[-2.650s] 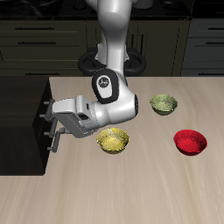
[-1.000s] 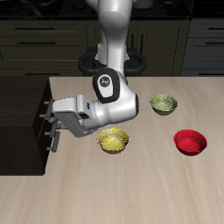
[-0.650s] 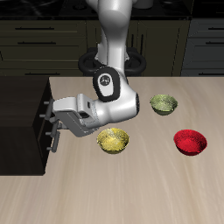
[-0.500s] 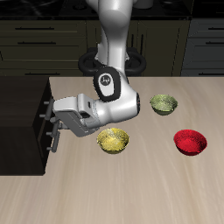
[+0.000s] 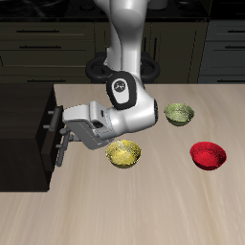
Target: Open the middle drawer of the wooden cabinet
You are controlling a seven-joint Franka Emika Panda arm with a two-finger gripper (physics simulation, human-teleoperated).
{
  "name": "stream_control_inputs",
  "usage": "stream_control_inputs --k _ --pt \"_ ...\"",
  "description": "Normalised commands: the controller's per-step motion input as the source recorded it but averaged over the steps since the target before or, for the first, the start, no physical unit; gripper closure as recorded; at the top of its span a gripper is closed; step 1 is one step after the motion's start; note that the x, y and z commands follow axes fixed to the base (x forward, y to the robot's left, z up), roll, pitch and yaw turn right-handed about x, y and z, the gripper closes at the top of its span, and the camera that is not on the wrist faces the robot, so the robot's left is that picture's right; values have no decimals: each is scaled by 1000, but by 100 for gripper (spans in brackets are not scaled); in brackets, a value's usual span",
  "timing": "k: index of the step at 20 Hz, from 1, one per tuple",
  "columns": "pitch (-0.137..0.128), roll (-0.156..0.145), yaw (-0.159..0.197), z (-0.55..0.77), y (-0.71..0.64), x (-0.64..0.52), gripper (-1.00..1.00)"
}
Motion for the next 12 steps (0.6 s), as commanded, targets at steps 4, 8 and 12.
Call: stream_control_inputs --k 4,8,12 --pt "-9 35 12 -18 167 70 100" --pt "9 21 -15 11 119 35 100" --pt "3 39 -33 58 226 35 100"
